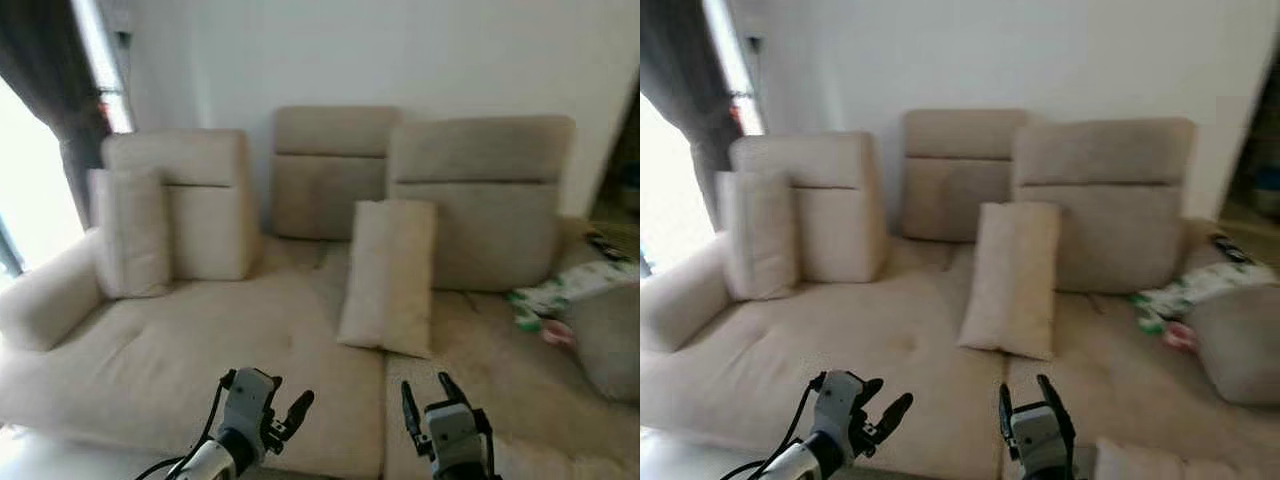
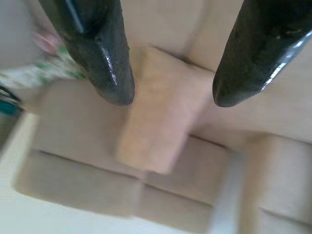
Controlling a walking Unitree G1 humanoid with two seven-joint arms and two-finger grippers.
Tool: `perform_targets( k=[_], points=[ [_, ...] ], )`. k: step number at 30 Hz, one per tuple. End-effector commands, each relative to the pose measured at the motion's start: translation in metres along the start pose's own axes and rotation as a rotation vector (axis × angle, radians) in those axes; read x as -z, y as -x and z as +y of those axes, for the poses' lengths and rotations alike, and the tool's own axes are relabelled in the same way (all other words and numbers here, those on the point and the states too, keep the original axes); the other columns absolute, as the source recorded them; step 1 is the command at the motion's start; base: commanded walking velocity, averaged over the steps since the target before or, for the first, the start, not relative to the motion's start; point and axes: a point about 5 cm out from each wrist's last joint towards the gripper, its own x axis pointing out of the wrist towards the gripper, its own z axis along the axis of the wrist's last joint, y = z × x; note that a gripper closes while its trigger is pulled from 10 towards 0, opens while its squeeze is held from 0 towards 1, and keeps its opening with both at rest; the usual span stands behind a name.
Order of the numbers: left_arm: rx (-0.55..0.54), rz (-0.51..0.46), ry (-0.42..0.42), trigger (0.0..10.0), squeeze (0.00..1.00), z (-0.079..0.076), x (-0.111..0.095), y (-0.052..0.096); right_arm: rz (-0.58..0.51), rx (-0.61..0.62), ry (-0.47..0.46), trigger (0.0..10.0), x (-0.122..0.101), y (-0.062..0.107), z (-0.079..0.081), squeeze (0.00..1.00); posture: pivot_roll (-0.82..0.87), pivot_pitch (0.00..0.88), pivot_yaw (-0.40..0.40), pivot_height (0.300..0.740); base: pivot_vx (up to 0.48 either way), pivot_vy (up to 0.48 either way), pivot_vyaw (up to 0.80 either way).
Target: Move the pillow to the sofa from floor
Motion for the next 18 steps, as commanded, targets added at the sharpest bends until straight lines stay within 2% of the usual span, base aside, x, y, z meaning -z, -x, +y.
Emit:
perform_targets(
  k=[1,16,18],
  points=[
    [-0.016,0.022,0.008,10.0,0.00,0.0056,0.0049,0.0043,-0.005,-0.010,-0.003,10.0,-0.0015,-0.0023,0.0035,0.00,0.09,0.000,0.081,0.740,0.000,0.000,0.00],
    [-0.020,0.021,0.004,10.0,0.00,0.0065,0.0053,0.0041,0.002,-0.031,-0.008,10.0,0.0002,-0.0031,0.0042,0.00,0.08,0.000,0.074,0.740,0.000,0.000,0.00],
    [-0.022,0.023,-0.024,10.0,0.00,0.0060,0.0052,0.0036,0.006,-0.030,0.010,10.0,0.0010,-0.0031,0.0027,0.00,0.08,0.000,0.072,0.740,0.000,-0.131,0.00]
  ],
)
